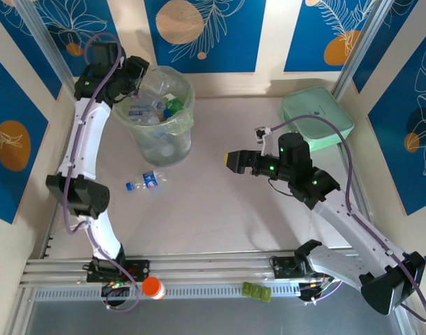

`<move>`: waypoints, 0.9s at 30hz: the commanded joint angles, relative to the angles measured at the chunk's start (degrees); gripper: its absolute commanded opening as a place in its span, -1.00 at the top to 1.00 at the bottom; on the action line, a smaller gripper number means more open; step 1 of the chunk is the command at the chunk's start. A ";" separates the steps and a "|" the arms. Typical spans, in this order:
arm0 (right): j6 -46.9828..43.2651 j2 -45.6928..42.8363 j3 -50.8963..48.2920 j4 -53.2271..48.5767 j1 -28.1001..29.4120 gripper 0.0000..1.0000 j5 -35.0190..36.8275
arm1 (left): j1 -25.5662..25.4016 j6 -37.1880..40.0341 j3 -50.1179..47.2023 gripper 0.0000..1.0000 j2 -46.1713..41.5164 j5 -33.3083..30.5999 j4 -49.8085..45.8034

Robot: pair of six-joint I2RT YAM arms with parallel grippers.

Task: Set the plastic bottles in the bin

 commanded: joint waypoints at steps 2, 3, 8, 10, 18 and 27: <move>-0.96 -1.21 -1.02 -0.49 0.39 -0.88 1.52 | -2.42 5.07 4.63 0.30 4.79 -1.36 -7.70; -1.05 -1.15 -1.10 -0.58 0.39 -0.88 1.57 | -2.77 5.57 5.15 0.29 5.43 -1.72 -8.55; -1.05 -1.16 -1.61 -0.67 0.22 -0.88 1.87 | -2.89 6.13 4.84 0.26 6.44 -3.20 -12.00; -0.96 -1.16 -1.77 -0.43 0.13 -0.88 1.96 | -2.81 6.25 4.86 0.17 6.17 -4.48 -13.06; -0.83 -1.32 -1.20 -0.48 0.04 -0.88 1.79 | -2.12 7.03 5.75 -0.46 2.60 -6.87 -11.69; -0.78 -2.01 -1.11 -0.32 0.04 -0.88 2.03 | -0.25 7.92 5.19 -0.45 -1.92 -6.43 -11.56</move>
